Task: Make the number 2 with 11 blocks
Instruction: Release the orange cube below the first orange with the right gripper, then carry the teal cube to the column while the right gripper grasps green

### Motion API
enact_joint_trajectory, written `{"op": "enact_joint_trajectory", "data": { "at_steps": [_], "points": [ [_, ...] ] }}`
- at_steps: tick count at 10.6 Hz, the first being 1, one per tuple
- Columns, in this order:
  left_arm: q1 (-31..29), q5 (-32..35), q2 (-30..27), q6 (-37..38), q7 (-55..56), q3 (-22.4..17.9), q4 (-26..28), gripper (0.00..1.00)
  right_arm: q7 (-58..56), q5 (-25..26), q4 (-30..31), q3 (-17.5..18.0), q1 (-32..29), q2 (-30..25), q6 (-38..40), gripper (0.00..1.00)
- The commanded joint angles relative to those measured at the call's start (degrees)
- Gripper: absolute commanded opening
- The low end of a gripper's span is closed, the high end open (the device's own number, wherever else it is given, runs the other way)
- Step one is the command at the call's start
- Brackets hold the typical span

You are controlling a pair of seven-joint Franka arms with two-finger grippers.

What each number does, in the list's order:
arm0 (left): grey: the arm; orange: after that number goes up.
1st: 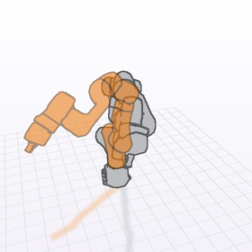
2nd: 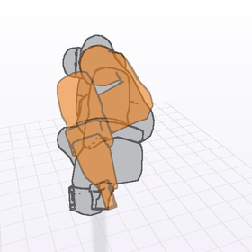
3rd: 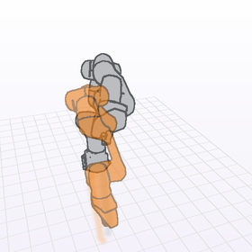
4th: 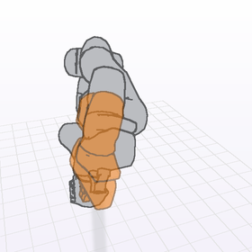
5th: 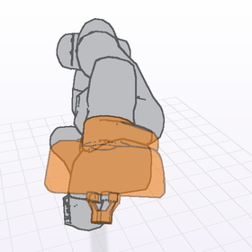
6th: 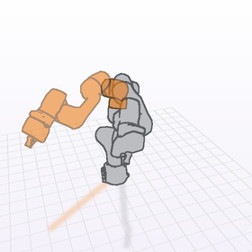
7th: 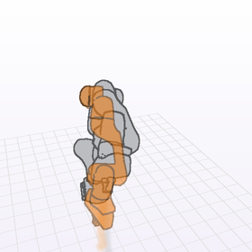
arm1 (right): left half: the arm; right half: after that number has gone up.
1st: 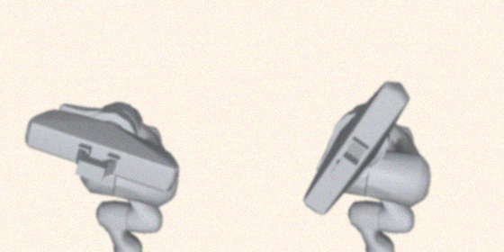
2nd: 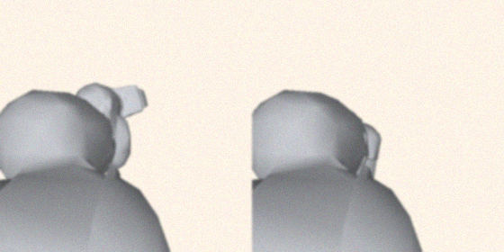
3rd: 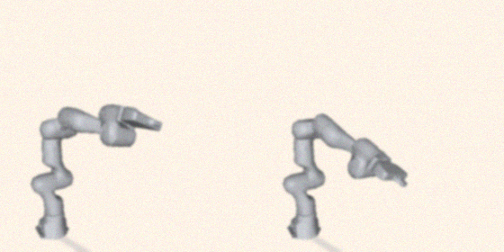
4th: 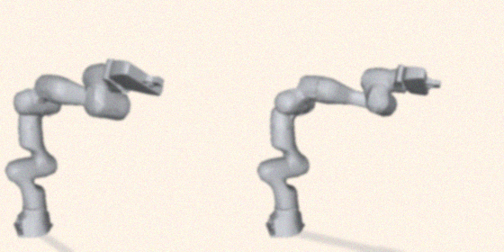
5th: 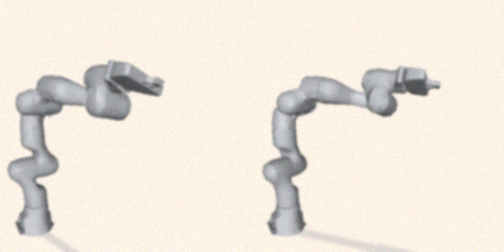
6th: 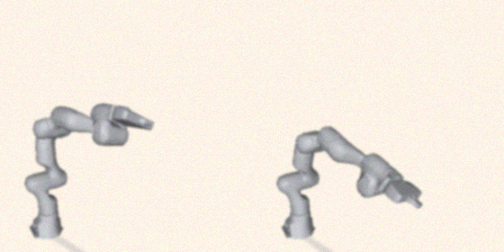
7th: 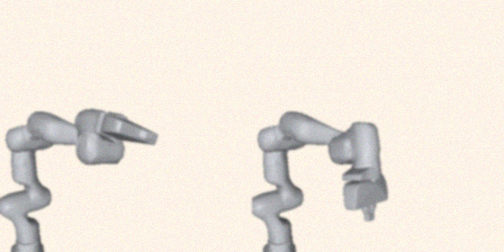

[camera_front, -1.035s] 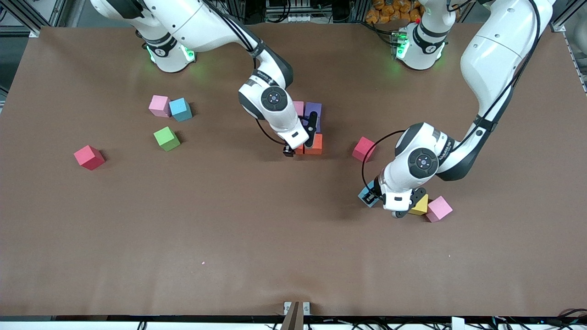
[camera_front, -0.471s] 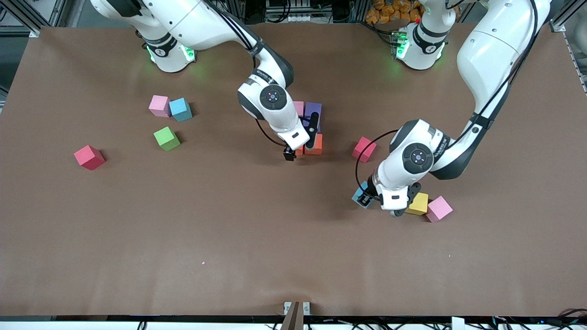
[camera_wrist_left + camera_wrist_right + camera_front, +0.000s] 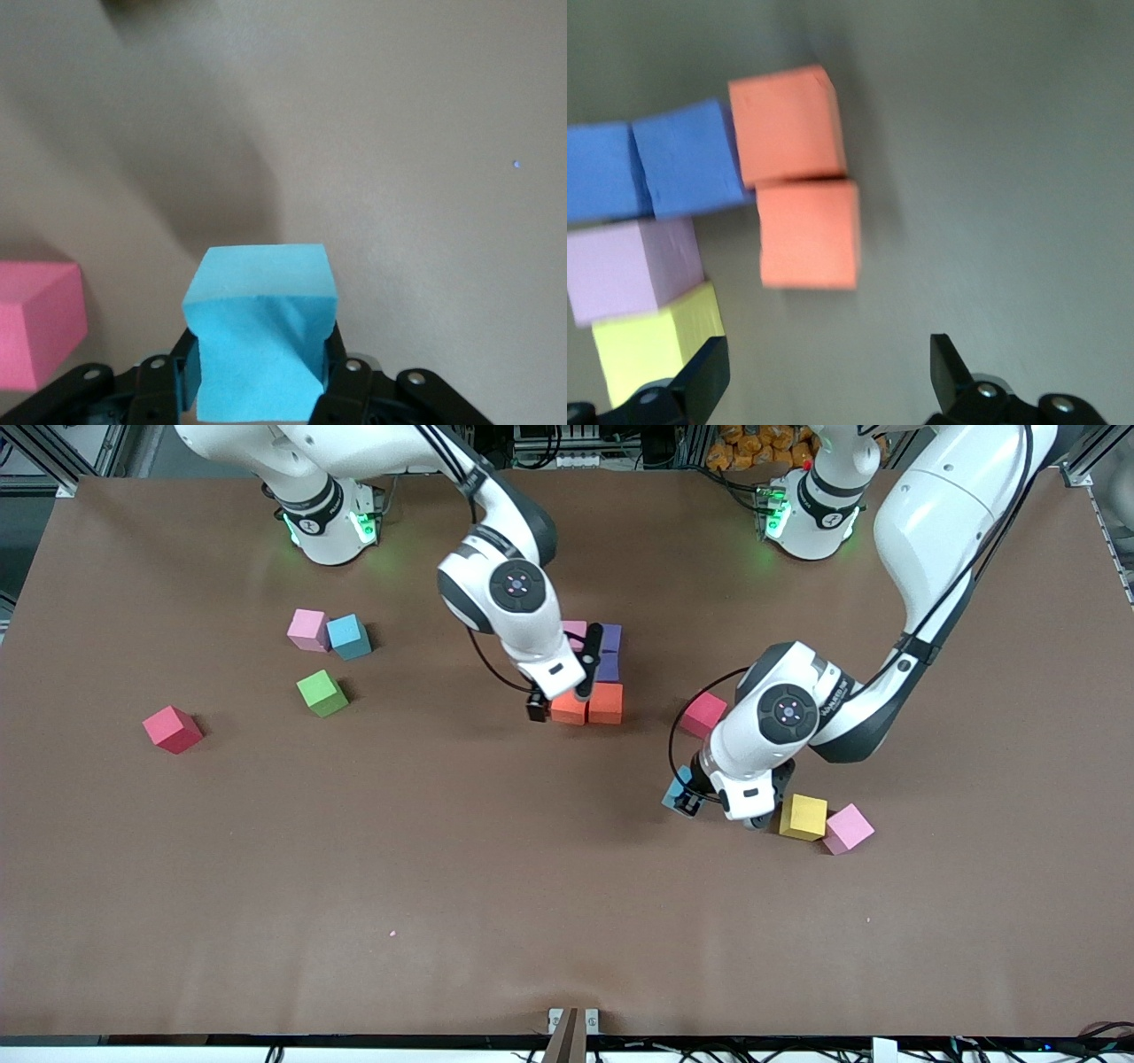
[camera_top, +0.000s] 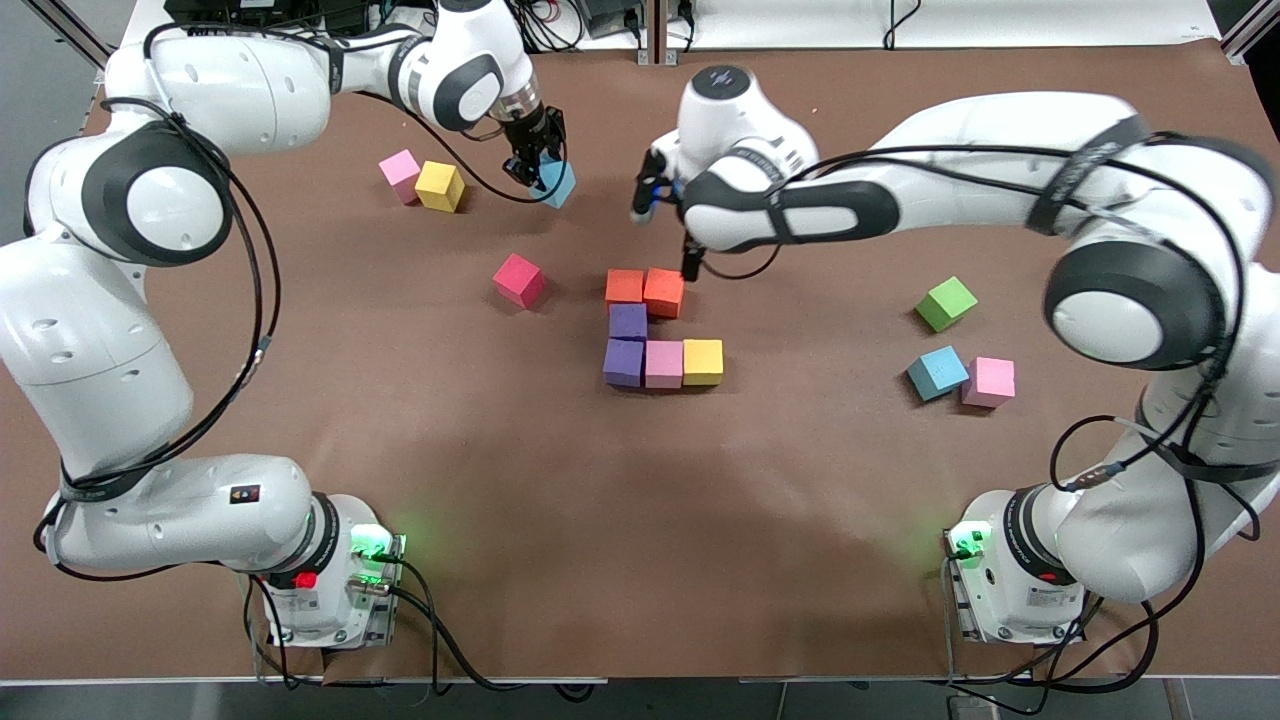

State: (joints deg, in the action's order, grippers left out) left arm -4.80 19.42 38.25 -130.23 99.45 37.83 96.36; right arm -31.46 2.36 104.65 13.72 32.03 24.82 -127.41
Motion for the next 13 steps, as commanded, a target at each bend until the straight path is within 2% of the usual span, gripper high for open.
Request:
{"op": "enact_joint_trajectory", "data": {
  "at_steps": [1,3,6,9,11,13],
  "points": [
    [2.41,0.97,-1.95,1.21,8.09,-0.12,0.50,0.49,-6.92,-0.51,9.31,0.34,-8.70,-9.06,2.32,1.00],
    [5.40,1.06,-1.96,1.29,15.83,-0.21,0.23,0.49,-11.15,-0.34,12.41,0.25,-15.73,-11.81,4.09,1.00],
    [10.58,0.88,-1.69,1.29,26.56,-0.21,-2.48,0.49,-19.06,0.37,13.64,-0.01,-26.55,-11.81,4.01,1.00],
    [14.19,0.88,-1.78,1.91,34.64,-0.30,-3.54,0.48,-20.13,0.28,20.66,0.25,-37.44,-13.21,1.56,1.00],
    [17.00,0.88,-1.34,2.00,39.49,-0.30,-4.77,0.48,-20.49,0.28,24.27,0.25,-41.86,-13.65,-0.91,1.00],
    [18.76,0.80,-1.34,2.26,42.22,-0.30,-5.13,0.48,-19.70,0.19,25.77,0.25,-43.80,-13.92,-0.74,1.00]
  ]
}}
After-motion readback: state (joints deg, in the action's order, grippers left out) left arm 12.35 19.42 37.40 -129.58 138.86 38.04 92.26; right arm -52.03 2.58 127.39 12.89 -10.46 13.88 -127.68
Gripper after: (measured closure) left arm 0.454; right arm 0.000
